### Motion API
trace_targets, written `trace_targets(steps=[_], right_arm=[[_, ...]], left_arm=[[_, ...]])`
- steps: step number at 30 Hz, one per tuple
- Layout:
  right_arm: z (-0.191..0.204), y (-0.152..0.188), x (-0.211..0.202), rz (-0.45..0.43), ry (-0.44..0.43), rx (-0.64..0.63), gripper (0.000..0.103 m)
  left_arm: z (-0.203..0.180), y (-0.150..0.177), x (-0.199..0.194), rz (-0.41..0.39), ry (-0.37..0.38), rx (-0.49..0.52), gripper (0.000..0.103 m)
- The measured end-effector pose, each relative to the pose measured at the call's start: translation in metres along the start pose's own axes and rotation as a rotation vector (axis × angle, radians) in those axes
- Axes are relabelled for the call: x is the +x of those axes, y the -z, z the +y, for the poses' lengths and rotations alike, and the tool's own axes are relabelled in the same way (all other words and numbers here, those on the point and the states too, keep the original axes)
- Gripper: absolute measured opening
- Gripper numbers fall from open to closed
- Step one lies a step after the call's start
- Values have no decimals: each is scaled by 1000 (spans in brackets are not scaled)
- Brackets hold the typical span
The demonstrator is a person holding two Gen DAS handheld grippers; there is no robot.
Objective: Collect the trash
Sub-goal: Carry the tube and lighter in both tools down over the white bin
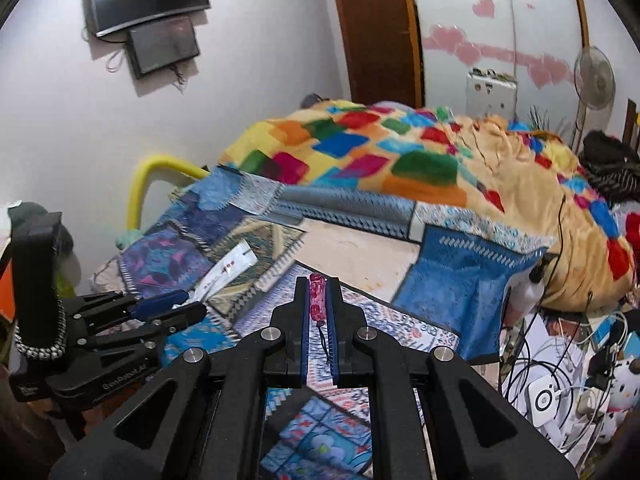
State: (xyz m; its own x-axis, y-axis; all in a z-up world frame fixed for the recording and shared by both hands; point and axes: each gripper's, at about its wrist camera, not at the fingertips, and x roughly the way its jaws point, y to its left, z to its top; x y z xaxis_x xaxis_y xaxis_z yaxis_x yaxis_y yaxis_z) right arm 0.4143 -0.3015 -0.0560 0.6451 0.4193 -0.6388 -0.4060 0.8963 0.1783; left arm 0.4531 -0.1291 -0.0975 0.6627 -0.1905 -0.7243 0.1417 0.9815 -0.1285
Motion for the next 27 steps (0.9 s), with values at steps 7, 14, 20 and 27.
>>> trace_targets(steps=[7, 14, 20, 27], right_arm=[[54, 8, -32, -16, -68, -57, 7], [123, 23, -58, -26, -157, -138, 7], [185, 44, -64, -5, -235, -209, 7], [254, 79, -47, 62, -319, -288, 7]], left_arm=[[24, 23, -76, -71, -66, -40, 23], [63, 68, -144, -112, -140, -114, 23], [108, 115, -189, -117, -212, -192, 23], [161, 179, -219, -81, -303, -281, 23]])
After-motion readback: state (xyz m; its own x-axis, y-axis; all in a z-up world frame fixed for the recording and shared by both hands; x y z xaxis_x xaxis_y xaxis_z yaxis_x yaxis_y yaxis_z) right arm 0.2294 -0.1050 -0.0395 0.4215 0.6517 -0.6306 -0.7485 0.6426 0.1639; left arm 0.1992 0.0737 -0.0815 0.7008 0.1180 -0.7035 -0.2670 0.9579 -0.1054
